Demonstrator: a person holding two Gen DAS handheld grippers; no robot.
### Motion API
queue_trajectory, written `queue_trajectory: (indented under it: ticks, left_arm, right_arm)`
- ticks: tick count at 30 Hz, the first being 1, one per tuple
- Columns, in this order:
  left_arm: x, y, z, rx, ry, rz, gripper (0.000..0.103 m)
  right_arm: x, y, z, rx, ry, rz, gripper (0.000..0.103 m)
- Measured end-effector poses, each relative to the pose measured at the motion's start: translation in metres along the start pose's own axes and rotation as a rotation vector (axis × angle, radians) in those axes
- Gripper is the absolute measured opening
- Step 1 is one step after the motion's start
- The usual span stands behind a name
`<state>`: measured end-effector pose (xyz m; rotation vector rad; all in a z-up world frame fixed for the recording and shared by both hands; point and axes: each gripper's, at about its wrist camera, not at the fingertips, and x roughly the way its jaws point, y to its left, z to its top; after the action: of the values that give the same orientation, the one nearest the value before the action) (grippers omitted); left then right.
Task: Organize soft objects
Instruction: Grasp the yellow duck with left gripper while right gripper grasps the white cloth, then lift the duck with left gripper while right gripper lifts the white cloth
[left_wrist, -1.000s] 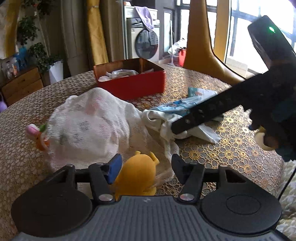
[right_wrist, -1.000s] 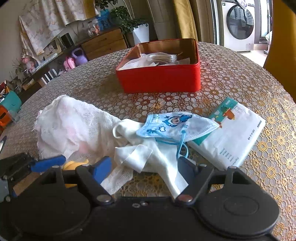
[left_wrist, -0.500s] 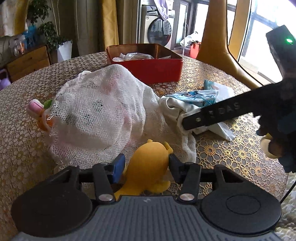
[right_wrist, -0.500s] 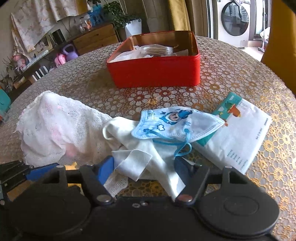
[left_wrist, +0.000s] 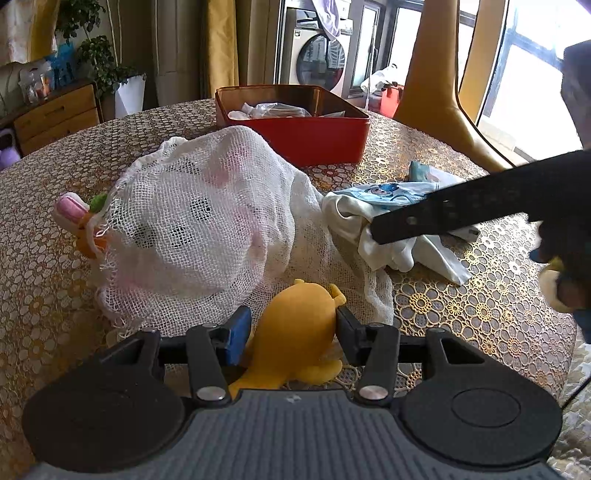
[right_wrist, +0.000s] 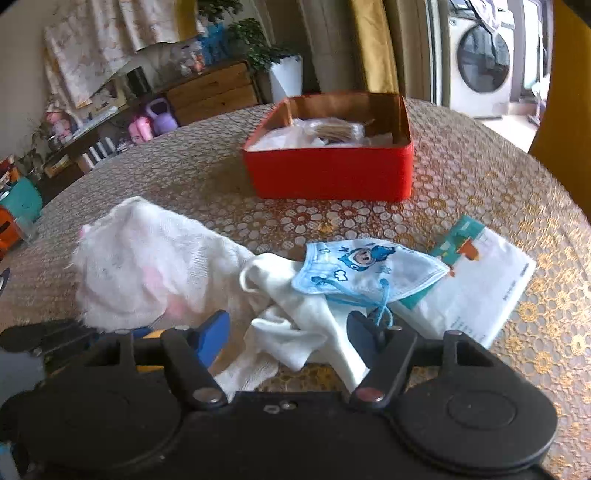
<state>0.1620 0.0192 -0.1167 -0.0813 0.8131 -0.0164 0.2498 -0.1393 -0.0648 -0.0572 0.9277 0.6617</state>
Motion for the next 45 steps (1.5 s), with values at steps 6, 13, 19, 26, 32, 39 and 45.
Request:
queue_trajectory:
  ticks: [6,13,19,26,32,39,45]
  left_arm:
    - [0.002,0.0,0.0,0.001,0.002,-0.006,0.042]
    - [0.0,0.0,0.001,0.008,-0.006,-0.004,0.032]
    - [-0.011,0.001,0.002,-0.034,0.003,-0.027,0.031]
    - [-0.032,0.003,0.007,-0.103,0.012,-0.064,0.03]
    - [-0.055,0.005,0.017,-0.136,0.002,-0.1,0.03]
    - [-0.083,0.01,0.039,-0.203,-0.013,-0.135,0.03]
    - [-0.108,0.002,0.072,-0.171,-0.054,-0.143,0.03]
  right_arm:
    - [0.021,-0.005,-0.003,0.029,0.045,-0.019,0.047]
    - [0.011,0.001,-0.01,-0.028,0.034,-0.036,0.006]
    - [-0.016,0.005,-0.013,-0.036,-0.002,-0.001,0.004]
    - [-0.058,0.006,-0.014,-0.027,-0.065,0.056,0.004]
    - [-0.094,0.004,-0.014,0.002,-0.101,0.14,0.004]
    - [-0.126,0.004,-0.01,0.004,-0.165,0.171,0.004]
    - [-0.147,0.005,0.002,-0.015,-0.212,0.162,0.004]
